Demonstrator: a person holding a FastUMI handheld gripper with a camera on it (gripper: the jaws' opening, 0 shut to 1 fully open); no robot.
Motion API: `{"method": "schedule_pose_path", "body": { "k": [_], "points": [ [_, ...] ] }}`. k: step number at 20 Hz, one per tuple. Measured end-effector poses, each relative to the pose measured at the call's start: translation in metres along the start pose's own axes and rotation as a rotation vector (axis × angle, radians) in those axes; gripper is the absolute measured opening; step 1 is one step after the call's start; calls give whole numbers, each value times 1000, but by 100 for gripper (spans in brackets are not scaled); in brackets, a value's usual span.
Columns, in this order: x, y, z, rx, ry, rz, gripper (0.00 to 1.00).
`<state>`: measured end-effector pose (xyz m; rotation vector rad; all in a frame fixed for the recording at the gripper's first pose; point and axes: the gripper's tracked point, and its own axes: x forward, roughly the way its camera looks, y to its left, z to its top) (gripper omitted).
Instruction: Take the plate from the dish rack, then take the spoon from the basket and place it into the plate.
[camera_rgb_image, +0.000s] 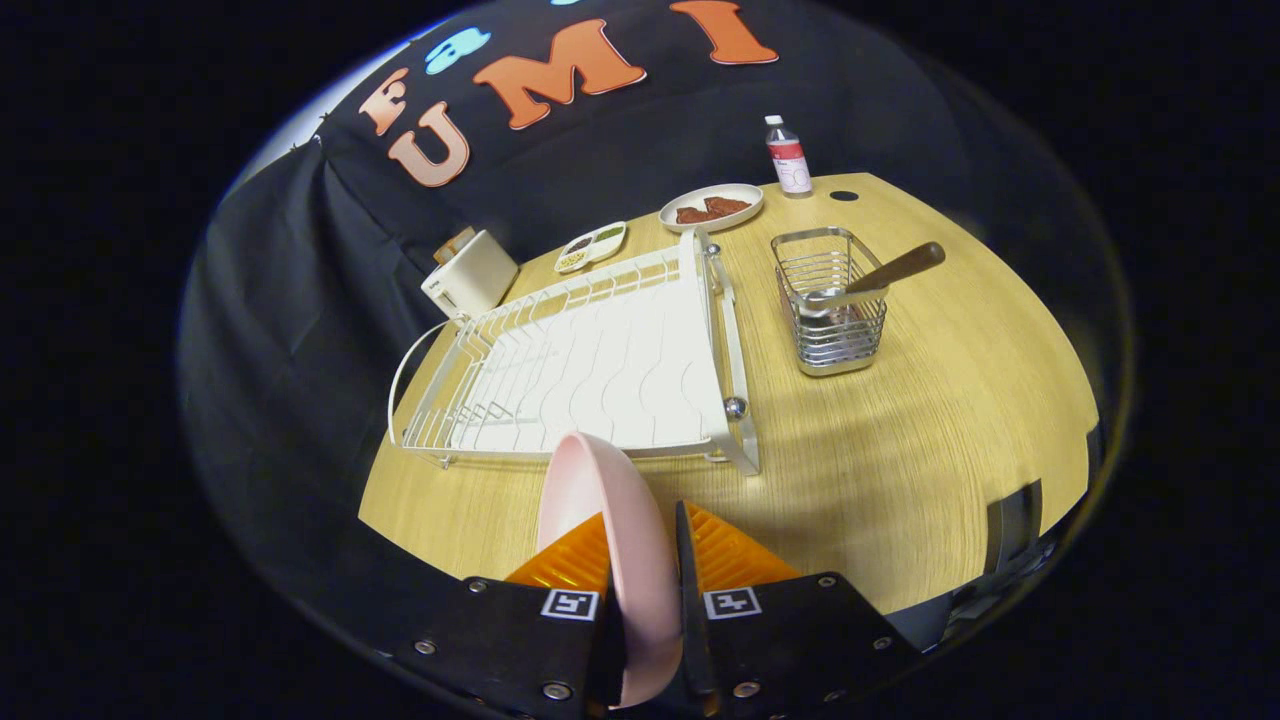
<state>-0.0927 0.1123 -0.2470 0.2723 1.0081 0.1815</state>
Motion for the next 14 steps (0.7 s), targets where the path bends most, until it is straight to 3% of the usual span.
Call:
{"method": "schedule_pose_path", "body": {
  "k": [9, 14],
  "points": [
    [31, 4, -33, 128, 20, 97, 24],
    [48, -11, -32, 114, 9, 50, 34]
  ]
}}
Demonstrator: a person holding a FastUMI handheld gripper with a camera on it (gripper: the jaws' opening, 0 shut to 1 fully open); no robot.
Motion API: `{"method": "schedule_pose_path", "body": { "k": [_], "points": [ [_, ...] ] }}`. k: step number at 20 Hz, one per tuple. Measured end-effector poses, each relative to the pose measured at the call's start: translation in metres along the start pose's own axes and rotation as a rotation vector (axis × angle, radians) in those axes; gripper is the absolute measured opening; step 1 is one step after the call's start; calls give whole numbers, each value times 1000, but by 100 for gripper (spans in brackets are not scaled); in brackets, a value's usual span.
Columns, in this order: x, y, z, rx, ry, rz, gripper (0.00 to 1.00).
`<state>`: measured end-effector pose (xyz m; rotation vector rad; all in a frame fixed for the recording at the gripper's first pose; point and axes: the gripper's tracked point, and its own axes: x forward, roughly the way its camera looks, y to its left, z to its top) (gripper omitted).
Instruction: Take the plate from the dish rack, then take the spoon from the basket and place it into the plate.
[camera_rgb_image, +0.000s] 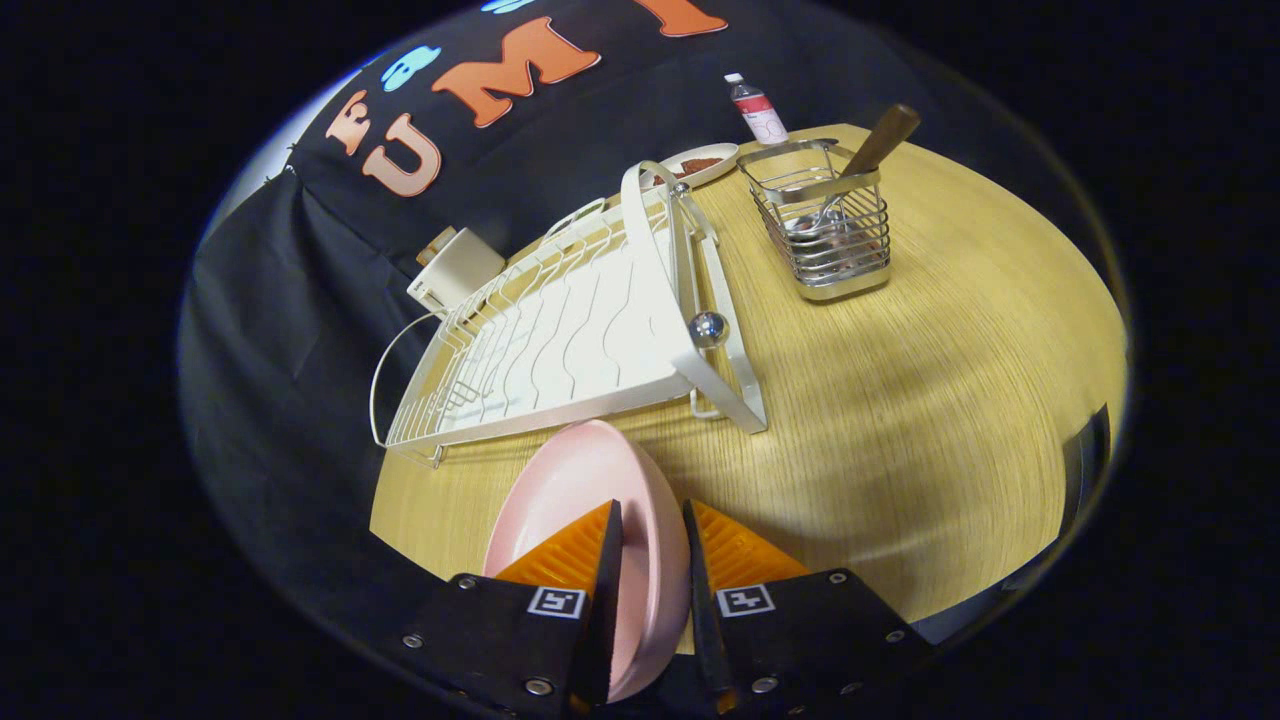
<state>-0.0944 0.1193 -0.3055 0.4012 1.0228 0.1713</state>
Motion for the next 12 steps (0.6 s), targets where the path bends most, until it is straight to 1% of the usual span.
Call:
{"method": "schedule_pose_path", "body": {
  "k": [2, 3, 4, 6, 8, 9, 10, 11, 12],
  "points": [
    [4, -19, 12, -69, -54, -99, 33],
    [6, -24, 16, -94, -71, -125, 30],
    [7, -20, 17, -95, -81, -120, 28],
    [10, -16, 20, -96, -93, -106, 28],
    [5, -15, 27, -128, -122, -106, 28],
    [0, -17, 33, -152, -144, -114, 30],
    [-6, -18, 40, -176, -173, -124, 36],
    [-12, -19, 49, -199, -205, -135, 39],
    [-20, -19, 58, -222, -238, -144, 46]
  ]
}}
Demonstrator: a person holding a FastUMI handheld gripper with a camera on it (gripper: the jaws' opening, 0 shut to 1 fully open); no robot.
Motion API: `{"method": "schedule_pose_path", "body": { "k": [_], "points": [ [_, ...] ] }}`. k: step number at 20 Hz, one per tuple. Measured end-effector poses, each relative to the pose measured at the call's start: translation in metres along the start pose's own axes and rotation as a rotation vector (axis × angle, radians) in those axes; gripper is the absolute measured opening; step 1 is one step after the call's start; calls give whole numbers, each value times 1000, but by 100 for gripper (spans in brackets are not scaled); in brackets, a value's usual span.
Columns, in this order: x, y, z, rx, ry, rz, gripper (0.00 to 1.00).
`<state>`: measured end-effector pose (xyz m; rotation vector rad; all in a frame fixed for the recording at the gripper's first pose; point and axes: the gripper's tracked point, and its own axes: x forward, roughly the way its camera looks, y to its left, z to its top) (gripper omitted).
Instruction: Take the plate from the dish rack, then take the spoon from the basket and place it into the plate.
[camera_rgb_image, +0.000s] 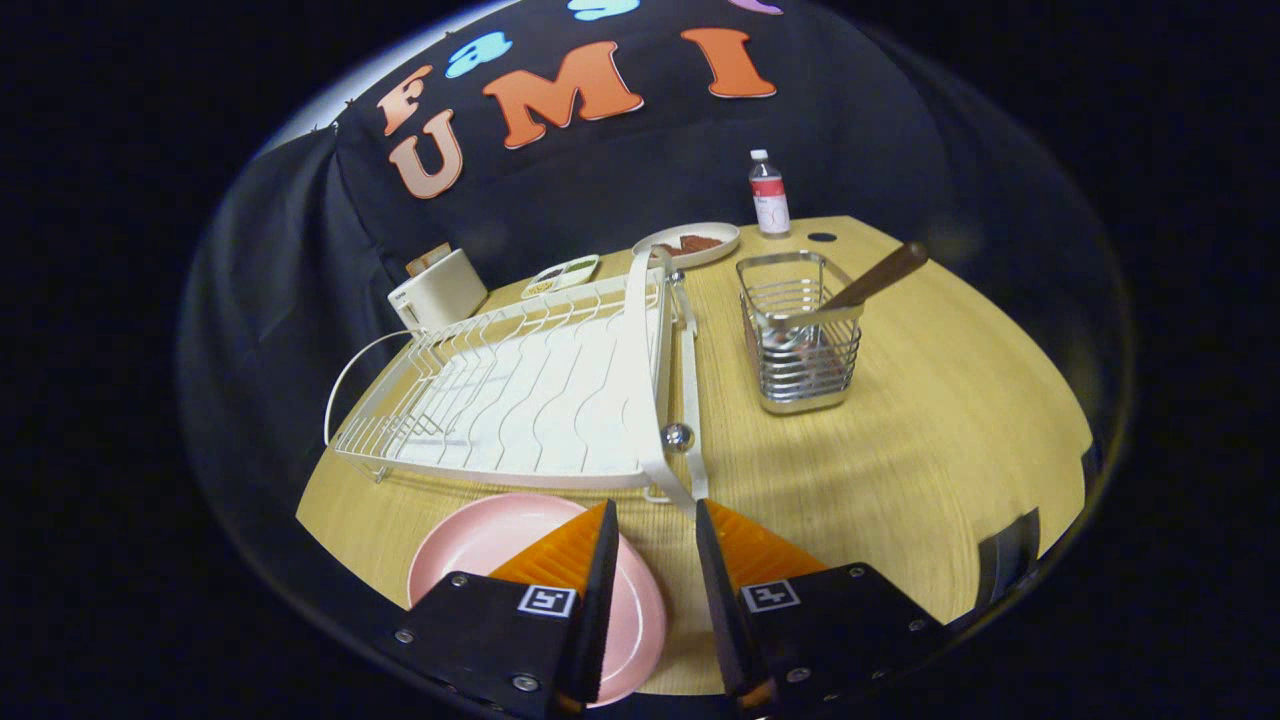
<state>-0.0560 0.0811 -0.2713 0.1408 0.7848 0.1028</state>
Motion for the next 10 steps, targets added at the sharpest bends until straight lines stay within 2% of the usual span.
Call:
{"method": "schedule_pose_path", "body": {
  "k": [5, 6, 8, 10],
  "points": [
    [-18, -22, 45, -96, -155, -52, 70],
    [-19, -31, 53, -104, -177, -74, 80],
    [-18, -47, 64, -94, -212, -107, 89],
    [-15, -66, 75, -72, -241, -133, 91]
  ]
}}
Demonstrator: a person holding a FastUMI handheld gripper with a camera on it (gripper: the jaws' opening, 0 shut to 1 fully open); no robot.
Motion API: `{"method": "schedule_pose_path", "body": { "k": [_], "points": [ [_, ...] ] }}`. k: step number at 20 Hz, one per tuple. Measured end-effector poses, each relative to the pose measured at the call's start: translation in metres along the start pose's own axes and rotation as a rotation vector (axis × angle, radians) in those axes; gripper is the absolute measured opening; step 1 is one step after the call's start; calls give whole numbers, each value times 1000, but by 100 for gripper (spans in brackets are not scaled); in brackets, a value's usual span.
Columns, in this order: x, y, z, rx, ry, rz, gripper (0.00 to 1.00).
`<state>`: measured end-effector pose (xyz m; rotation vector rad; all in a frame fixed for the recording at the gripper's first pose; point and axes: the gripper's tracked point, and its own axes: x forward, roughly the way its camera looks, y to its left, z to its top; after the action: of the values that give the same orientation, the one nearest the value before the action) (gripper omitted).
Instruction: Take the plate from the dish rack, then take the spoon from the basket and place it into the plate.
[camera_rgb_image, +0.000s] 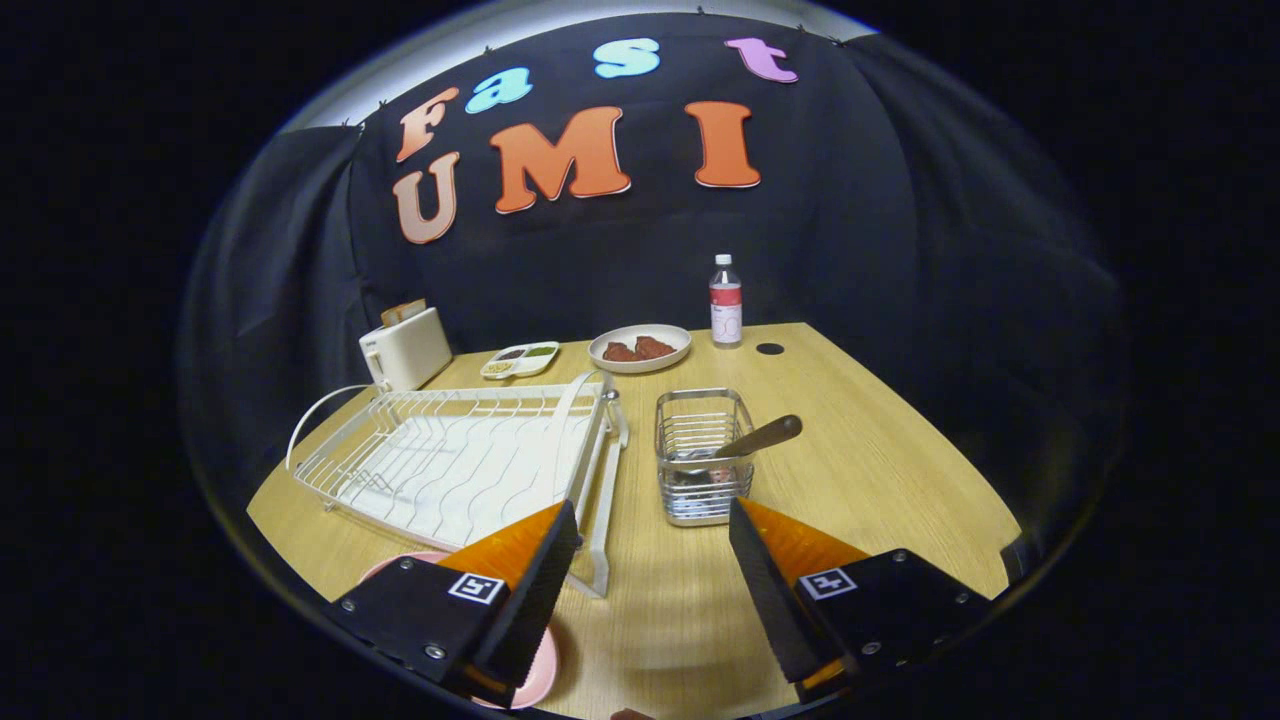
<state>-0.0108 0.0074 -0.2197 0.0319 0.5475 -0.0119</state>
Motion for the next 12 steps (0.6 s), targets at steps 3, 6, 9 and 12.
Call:
{"method": "schedule_pose_path", "body": {
  "k": [3, 6, 9, 12],
  "points": [
    [16, -28, 11, 41, -43, -52, 91],
    [30, -45, 21, 62, -83, -76, 87],
    [40, -47, 32, 59, -125, -70, 72],
    [47, -48, 34, 40, -135, -81, 46]
  ]
}}
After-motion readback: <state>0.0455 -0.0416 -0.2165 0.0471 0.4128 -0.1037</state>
